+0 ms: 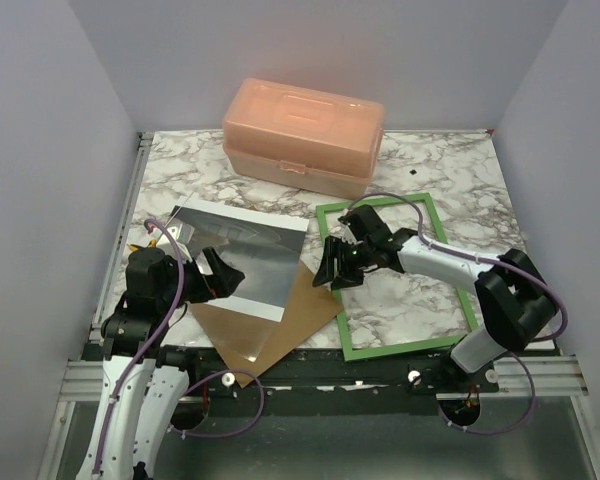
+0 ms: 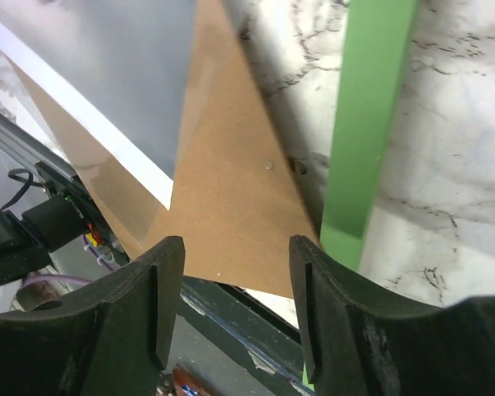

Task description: Put the photo into the frame

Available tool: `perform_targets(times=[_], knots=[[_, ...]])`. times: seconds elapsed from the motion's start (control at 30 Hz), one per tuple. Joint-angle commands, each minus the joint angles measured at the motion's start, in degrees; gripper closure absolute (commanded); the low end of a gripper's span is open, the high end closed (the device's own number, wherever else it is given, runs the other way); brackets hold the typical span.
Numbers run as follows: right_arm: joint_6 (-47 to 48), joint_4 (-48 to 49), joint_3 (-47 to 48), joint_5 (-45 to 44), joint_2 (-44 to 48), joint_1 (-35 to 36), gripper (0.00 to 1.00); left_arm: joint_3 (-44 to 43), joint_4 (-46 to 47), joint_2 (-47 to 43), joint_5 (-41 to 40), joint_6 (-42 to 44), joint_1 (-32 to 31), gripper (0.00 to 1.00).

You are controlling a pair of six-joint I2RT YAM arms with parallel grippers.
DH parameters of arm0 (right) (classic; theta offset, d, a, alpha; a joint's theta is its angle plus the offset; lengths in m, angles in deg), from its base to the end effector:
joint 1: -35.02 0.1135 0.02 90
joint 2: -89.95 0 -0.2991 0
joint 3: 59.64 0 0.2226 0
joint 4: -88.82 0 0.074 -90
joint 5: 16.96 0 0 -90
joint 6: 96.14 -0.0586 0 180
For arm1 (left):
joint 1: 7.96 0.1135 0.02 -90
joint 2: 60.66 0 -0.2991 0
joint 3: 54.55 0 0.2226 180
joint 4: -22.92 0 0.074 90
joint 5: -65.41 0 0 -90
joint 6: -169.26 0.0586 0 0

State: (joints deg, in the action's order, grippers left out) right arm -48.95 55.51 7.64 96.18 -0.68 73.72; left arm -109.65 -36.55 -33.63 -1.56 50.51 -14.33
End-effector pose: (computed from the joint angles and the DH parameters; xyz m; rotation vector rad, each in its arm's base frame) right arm 0.2181 0.2043 0.2175 -0.0710 2.7991 0.9797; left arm 0.0563 -0.0293 0.2875 -0.1767 2.1639 -0.7842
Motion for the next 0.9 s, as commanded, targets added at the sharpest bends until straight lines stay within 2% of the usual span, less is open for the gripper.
perform_targets(times=[0.0,0.17,0.43,0.53,0.73,0.83,0.87], knots=[[1.1,-5.4,3.3,-5.4,3.1,1.3,0.34,0.4,0.5,-1.2,-1.6,-0.3,0.2,0.02],[0.8,-10.7,6.6,-15.2,2.3,1.3,0.33,0.3,0.4,-1.2,-1.6,-0.3,0.2,0.02],[1.9,-12.8,12.3,-20.0,-6.5,1.3,0.38,0.4,0.6,-1.2,-1.6,-0.3,0.2,0.02],[2.7,-13.4,14.0,-22.9,-10.2,1.3,0.44,0.4,0.6,-1.3,-1.4,-0.3,0.2,0.02],[4.0,-13.2,15.8,-26.6,-14.7,2.1,0.49,0.4,0.6,-1.4,-1.4,-0.3,0.1,0.02],[4.1,-13.7,15.5,-28.1,-15.4,2.6,0.55,0.5,0.6,-1.6,-1.6,-0.3,0.2,0.02],[4.1,-13.9,15.3,-28.7,-15.6,2.6,0.62,0.5,0.6,-1.6,-1.7,-0.4,0.2,0.02]])
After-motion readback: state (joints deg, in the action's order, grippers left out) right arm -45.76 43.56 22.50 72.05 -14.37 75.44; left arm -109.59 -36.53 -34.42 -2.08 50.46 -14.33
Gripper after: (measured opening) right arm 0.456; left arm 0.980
